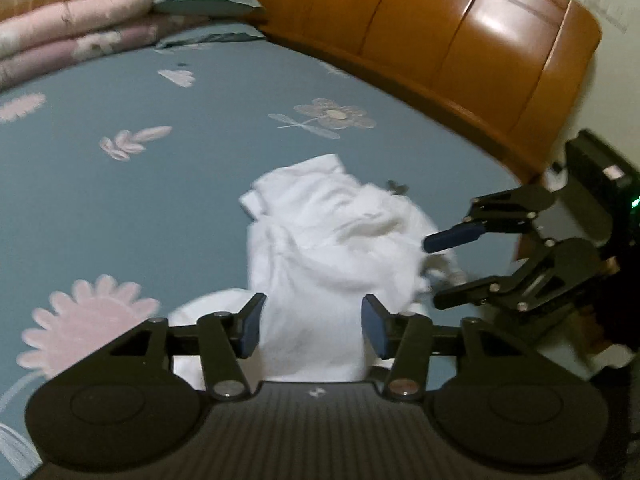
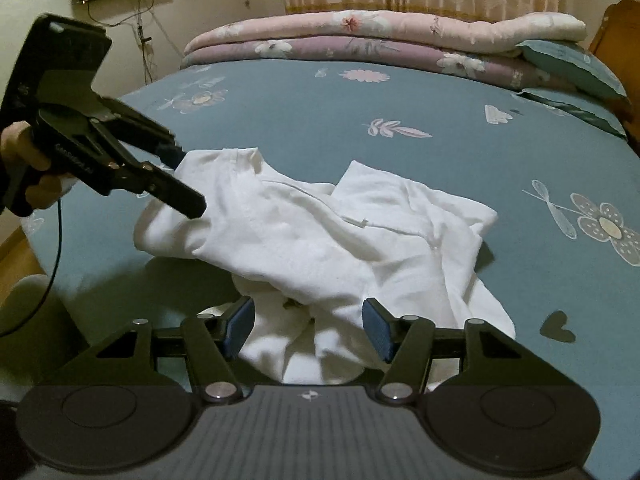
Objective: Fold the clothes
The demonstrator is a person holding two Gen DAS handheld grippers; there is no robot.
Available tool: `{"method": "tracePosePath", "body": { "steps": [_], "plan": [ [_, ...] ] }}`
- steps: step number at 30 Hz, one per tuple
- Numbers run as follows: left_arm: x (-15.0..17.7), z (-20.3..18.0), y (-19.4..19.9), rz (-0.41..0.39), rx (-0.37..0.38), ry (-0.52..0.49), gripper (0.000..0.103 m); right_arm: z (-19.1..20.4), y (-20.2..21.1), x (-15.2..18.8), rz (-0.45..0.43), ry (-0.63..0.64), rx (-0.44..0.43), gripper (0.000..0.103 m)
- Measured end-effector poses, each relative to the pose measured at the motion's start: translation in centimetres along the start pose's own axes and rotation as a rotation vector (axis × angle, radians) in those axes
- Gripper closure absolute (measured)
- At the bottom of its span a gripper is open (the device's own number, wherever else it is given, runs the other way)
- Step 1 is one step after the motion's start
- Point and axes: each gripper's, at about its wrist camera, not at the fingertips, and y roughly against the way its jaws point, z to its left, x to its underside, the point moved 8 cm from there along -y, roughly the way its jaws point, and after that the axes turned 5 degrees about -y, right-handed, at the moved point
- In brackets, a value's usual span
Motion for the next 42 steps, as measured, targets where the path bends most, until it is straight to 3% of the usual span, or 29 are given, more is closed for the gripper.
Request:
{"method": "tracePosePath", "body": {
  "steps": [1, 2, 10, 17, 22, 28, 29, 32, 36, 42],
  "plan": [
    [0.2, -0.1, 0.2, 0.002, -0.018, -0.003, 0.091, -0.1, 0.4, 0.1, -0.004, -0.007, -0.005, 0.038],
    [0.4, -0.3, 0.4, 0.003, -0.036, -0.006, 0.096, -0.5, 0.6, 0.0, -0.006, -0.012, -0.007, 0.038],
    [2.6, -1.4, 7.1, -0.072, -0.232, 0.027, 0.099, -2.9, 2.9, -0.4, -0.041, -0.030, 0.054, 0.037],
    [7.4, -0.6, 10.5, -0.009, -0.355, 0.092, 0.099, -3.1, 3.9, -2.5, -0.103, -0.017, 0.030, 0.037],
    [8.2, 1.3, 11.2, -0.022, -0.389, 0.167, 0.099, -2.0, 2.7, -3.4, -0.082, 0.021, -0.072, 0.038],
    [8.1, 2.1, 10.9, -0.014, -0.396, 0.163, 0.099, 1.5, 2.3, -0.8, 0.010, 0.090, -0.217, 0.038],
    [8.0, 2.2, 10.8, -0.013, -0.397, 0.161, 0.099, 2.0, 2.4, -0.2, 0.021, 0.103, -0.216, 0.040],
    [7.9, 2.1, 10.7, -0.015, -0.391, 0.158, 0.099, 3.0, 2.4, 1.0, 0.051, 0.131, -0.206, 0.082],
    [7.4, 1.4, 10.8, -0.023, -0.389, 0.133, 0.099, 3.2, 2.7, 1.1, 0.058, 0.140, -0.162, 0.086],
    [5.6, -0.6, 11.3, -0.055, -0.382, 0.073, 0.099, 2.7, 6.5, -2.0, -0.049, 0.164, -0.071, 0.090]
  ]
}}
